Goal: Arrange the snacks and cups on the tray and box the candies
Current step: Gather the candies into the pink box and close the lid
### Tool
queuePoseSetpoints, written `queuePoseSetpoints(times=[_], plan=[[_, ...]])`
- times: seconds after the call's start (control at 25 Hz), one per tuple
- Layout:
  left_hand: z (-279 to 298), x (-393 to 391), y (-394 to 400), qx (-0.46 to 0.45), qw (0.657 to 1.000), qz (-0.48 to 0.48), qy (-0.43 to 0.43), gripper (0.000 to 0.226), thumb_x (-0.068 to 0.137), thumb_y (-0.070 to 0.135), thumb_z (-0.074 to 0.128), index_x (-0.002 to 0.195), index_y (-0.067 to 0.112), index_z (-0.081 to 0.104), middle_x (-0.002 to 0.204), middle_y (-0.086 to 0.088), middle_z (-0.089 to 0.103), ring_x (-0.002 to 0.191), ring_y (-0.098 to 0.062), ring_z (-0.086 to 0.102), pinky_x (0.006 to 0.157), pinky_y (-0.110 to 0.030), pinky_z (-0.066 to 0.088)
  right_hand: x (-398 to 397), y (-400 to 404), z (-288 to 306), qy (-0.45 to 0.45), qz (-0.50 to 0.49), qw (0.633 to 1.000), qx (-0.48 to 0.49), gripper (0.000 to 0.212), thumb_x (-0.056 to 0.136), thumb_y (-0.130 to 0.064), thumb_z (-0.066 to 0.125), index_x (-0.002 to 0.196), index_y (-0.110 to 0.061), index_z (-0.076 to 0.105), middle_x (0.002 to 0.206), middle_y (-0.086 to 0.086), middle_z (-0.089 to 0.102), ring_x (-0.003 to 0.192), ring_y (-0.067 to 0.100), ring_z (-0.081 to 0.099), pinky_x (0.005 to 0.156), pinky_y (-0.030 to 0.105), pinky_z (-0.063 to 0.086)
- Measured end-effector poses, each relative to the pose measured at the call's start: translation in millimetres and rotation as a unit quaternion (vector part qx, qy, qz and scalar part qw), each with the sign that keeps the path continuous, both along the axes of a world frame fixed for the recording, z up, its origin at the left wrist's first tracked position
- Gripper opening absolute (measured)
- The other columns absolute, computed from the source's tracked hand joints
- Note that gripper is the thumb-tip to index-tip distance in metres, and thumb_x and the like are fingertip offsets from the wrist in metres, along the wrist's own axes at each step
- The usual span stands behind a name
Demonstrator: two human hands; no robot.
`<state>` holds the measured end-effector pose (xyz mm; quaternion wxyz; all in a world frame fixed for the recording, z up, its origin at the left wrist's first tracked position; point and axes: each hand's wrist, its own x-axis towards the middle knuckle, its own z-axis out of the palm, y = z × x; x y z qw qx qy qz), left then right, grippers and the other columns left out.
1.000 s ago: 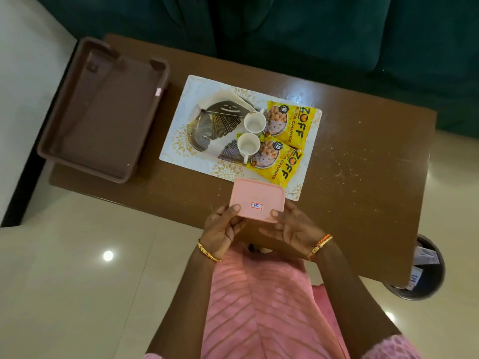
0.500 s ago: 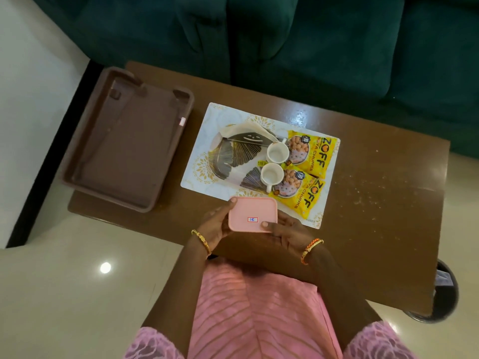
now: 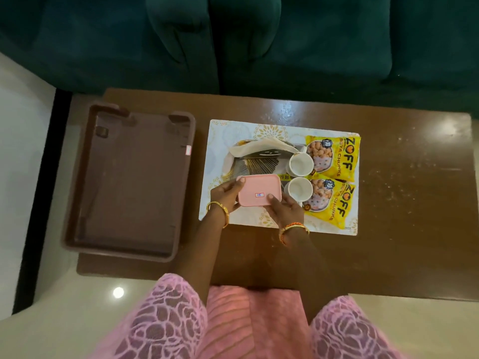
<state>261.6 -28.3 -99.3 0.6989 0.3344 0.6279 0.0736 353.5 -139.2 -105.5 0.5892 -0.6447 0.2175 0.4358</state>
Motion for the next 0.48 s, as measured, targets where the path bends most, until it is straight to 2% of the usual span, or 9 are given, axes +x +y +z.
queuePoseSetpoints(times=[0.08, 0.16, 0.24, 0.36, 0.48], plan=[[-13, 8, 7, 0.013, 1.0, 0.01, -0.006, 0.028, 0.081, 0.017, 0.069, 0.107, 0.009, 0.065, 0.101, -0.011, 0.066, 0.087, -0.022, 0.063, 0.056, -0.025, 0.059, 0, 17, -13, -0.041, -0.019, 0.997, -0.056, 0.038, 0.076, 0.001, 0.07, 0.113, 0.0, 0.06, 0.099, 0.016, 0.063, 0.097, 0.035, 0.063, 0.075, 0.04, 0.059], [-25, 10, 7, 0.023, 1.0, 0.01, -0.002, 0.033, 0.081, 0.01, 0.067, 0.114, 0.006, 0.063, 0.108, -0.011, 0.066, 0.095, -0.023, 0.062, 0.07, -0.031, 0.059, 0, 27, -25, -0.043, -0.045, 0.993, -0.103, 0.039, 0.075, 0.0, 0.072, 0.112, 0.001, 0.061, 0.102, 0.018, 0.065, 0.098, 0.037, 0.064, 0.083, 0.047, 0.056], [-32, 9, 6, 0.027, 1.0, 0.002, 0.008, 0.033, 0.082, 0.003, 0.065, 0.115, 0.005, 0.061, 0.115, -0.014, 0.066, 0.098, -0.022, 0.06, 0.078, -0.032, 0.056, -4, 32, -29, -0.032, -0.071, 0.988, -0.135, 0.038, 0.075, 0.0, 0.072, 0.111, 0.002, 0.061, 0.108, 0.022, 0.065, 0.097, 0.038, 0.065, 0.079, 0.044, 0.057], [-38, 9, 6, 0.039, 0.999, -0.006, 0.025, 0.03, 0.081, 0.001, 0.065, 0.111, 0.004, 0.061, 0.114, -0.015, 0.065, 0.094, -0.022, 0.06, 0.073, -0.029, 0.057, -8, 35, -28, -0.048, -0.087, 0.983, -0.154, 0.036, 0.076, 0.0, 0.07, 0.111, 0.004, 0.061, 0.112, 0.022, 0.065, 0.097, 0.038, 0.065, 0.071, 0.038, 0.057], [-35, 10, 5, 0.061, 0.997, -0.008, 0.043, 0.026, 0.08, 0.004, 0.067, 0.105, 0.004, 0.062, 0.109, -0.015, 0.066, 0.088, -0.022, 0.062, 0.057, -0.018, 0.058, -8, 33, -27, -0.07, -0.05, 0.978, -0.192, 0.037, 0.076, -0.008, 0.072, 0.111, 0.0, 0.063, 0.111, 0.02, 0.067, 0.096, 0.036, 0.066, 0.079, 0.044, 0.058]])
